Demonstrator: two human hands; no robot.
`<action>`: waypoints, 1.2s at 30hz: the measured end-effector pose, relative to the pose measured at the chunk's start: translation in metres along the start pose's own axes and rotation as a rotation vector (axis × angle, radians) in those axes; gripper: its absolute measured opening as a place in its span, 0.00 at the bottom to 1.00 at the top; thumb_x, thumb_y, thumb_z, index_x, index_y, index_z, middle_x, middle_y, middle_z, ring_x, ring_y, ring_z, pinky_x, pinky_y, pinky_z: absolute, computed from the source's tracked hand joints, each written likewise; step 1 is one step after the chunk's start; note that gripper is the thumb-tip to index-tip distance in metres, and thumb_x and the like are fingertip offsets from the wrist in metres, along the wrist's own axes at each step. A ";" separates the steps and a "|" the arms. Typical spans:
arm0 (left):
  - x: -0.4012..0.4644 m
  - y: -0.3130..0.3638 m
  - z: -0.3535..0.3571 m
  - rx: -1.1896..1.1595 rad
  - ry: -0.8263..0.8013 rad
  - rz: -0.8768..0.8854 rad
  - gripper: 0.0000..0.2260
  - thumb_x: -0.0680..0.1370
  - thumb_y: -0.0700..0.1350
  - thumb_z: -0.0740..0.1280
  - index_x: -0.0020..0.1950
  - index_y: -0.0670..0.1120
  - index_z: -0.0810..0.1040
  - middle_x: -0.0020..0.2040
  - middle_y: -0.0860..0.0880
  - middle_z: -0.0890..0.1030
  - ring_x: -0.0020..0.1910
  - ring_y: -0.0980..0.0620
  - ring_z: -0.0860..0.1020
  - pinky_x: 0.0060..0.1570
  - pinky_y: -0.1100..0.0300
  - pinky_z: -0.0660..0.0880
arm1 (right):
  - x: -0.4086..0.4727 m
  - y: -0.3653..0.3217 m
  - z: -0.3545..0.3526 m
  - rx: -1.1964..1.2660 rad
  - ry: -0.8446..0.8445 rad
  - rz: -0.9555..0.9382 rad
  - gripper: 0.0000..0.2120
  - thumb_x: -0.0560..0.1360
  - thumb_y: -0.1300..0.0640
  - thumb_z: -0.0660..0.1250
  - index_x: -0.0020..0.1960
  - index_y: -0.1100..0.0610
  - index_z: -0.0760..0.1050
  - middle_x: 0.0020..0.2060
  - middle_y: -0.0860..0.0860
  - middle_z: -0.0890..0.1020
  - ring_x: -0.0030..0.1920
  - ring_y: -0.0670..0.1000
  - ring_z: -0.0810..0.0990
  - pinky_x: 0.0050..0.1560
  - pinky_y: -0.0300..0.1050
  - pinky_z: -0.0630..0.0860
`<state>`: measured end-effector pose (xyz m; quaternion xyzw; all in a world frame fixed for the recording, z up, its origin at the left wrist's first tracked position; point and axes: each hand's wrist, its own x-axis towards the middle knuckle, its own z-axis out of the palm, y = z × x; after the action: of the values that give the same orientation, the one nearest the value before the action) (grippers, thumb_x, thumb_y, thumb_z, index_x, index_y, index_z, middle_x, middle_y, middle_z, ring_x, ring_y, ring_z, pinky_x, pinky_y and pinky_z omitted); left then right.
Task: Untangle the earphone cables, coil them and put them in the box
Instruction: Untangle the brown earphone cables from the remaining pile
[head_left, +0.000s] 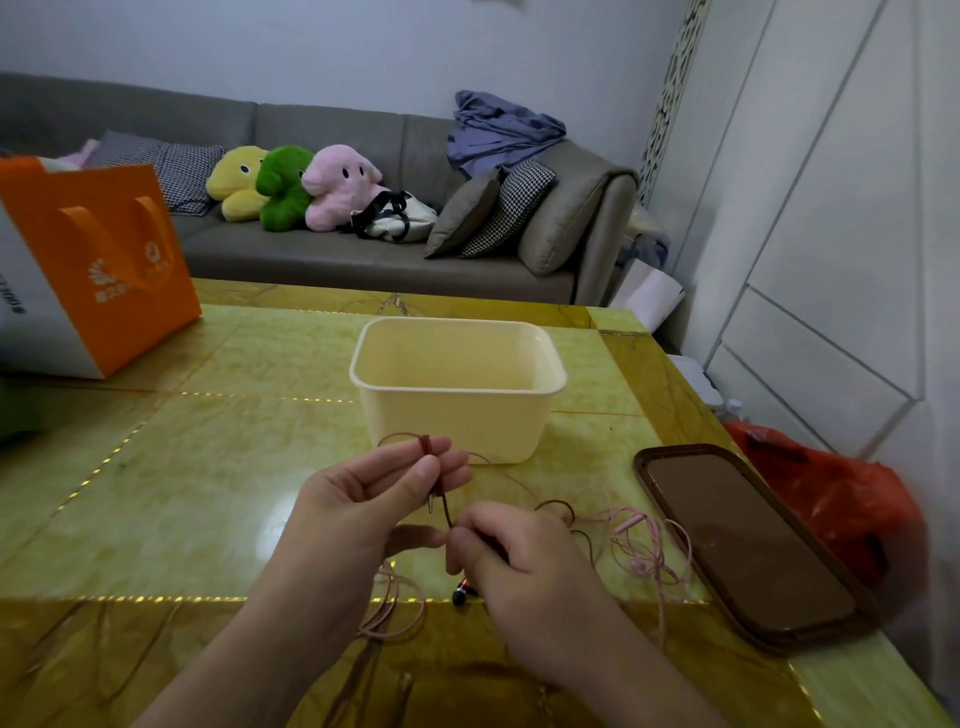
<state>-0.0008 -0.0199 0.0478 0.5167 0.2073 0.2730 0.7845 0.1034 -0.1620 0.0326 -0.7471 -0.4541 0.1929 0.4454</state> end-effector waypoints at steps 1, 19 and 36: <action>0.000 0.000 -0.001 0.037 0.012 0.016 0.12 0.77 0.38 0.71 0.60 0.39 0.84 0.55 0.41 0.88 0.56 0.46 0.87 0.35 0.59 0.82 | -0.001 -0.002 0.000 0.005 -0.014 0.004 0.12 0.85 0.52 0.66 0.44 0.53 0.77 0.34 0.56 0.79 0.31 0.45 0.72 0.35 0.54 0.71; -0.001 0.004 -0.011 0.670 -0.300 0.047 0.12 0.84 0.34 0.65 0.51 0.45 0.88 0.42 0.44 0.87 0.42 0.50 0.84 0.40 0.54 0.81 | 0.008 0.001 -0.028 0.538 0.235 0.102 0.18 0.85 0.56 0.66 0.36 0.54 0.78 0.24 0.50 0.62 0.26 0.49 0.57 0.31 0.52 0.51; -0.005 0.011 -0.009 0.730 -0.251 0.019 0.05 0.80 0.38 0.73 0.48 0.45 0.89 0.41 0.47 0.89 0.41 0.51 0.87 0.40 0.53 0.82 | 0.009 0.009 -0.035 -0.093 0.376 0.125 0.10 0.86 0.50 0.63 0.54 0.44 0.83 0.45 0.40 0.83 0.48 0.43 0.82 0.48 0.44 0.79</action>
<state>-0.0121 -0.0133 0.0553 0.7933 0.1883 0.1230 0.5658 0.1371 -0.1736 0.0446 -0.8164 -0.3239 0.0560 0.4748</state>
